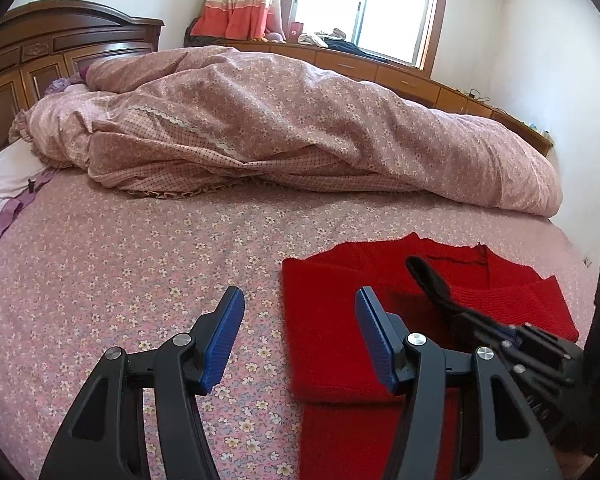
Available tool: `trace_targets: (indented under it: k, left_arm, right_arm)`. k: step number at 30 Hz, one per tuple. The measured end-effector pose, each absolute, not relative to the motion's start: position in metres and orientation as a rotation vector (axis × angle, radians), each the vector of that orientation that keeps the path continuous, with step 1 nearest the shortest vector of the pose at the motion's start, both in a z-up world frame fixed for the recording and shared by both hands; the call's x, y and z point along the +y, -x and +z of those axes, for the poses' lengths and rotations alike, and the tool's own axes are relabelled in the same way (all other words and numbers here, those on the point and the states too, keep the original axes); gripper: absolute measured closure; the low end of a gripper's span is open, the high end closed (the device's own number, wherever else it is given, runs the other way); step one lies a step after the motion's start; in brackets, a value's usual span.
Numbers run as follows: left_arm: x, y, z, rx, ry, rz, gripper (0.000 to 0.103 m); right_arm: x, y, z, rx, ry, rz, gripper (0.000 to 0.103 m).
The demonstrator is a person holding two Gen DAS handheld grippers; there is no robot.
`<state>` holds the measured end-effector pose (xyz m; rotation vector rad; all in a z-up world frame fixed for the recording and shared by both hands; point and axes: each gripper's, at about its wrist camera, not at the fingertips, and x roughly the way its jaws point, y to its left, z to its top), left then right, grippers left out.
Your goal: Fold small clothes
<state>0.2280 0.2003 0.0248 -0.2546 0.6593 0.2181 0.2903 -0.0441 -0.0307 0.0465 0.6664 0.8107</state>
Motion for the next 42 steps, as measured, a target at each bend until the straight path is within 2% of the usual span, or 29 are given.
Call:
trace_targets:
  k: [2,4,6,7,9,16,20,25,30,32,33,34,42]
  left_arm:
    - [0.199,-0.229,0.023,0.67,0.247,0.219,0.051]
    - [0.197,-0.23,0.022,0.675,0.24,0.214,0.051]
    - [0.196,-0.231,0.021,0.678,0.236,0.21,0.051]
    - [0.195,-0.231,0.02,0.68,0.236,0.205,0.051]
    - [0.193,-0.231,0.02,0.685,0.236,0.189,0.051]
    - [0.182,-0.235,0.017,0.666,0.296,0.081,0.051]
    - [0.178,-0.247,0.004,0.705,0.413,-0.032,0.051]
    - [0.169,-0.262,-0.025,0.811,0.545,-0.137,0.051]
    - [0.154,-0.276,-0.039,0.842,0.565,-0.172,0.051]
    - [0.15,-0.275,-0.04,0.831,0.564,-0.173,0.06]
    - [0.147,-0.273,-0.041,0.824,0.56,-0.175,0.086]
    - [0.144,-0.272,-0.041,0.831,0.55,-0.183,0.094]
    - [0.152,-0.262,-0.03,0.799,0.585,-0.216,0.095]
  right_arm:
    - [-0.038,-0.292,-0.038,0.701,-0.026,0.808,0.083]
    - [-0.035,-0.295,-0.043,0.763,-0.038,0.852,0.057]
    - [-0.045,-0.293,-0.04,0.768,-0.08,0.888,0.048]
    - [-0.055,-0.29,-0.036,0.755,-0.092,0.885,0.038]
    - [-0.079,-0.284,-0.031,0.743,-0.086,0.852,0.029]
    - [-0.223,-0.272,-0.037,0.758,-0.064,0.625,0.029]
    - [-0.29,-0.285,-0.051,0.793,-0.18,0.498,0.036]
    - [-0.311,-0.297,-0.058,0.802,-0.185,0.463,0.042]
    - [-0.31,-0.303,-0.056,0.803,-0.134,0.476,0.042]
    - [-0.312,-0.305,-0.055,0.805,-0.157,0.476,0.043]
    - [-0.314,-0.306,-0.054,0.805,-0.169,0.474,0.043]
    - [-0.316,-0.307,-0.054,0.807,-0.185,0.469,0.043]
    - [-0.334,-0.311,-0.06,0.808,-0.217,0.352,0.043]
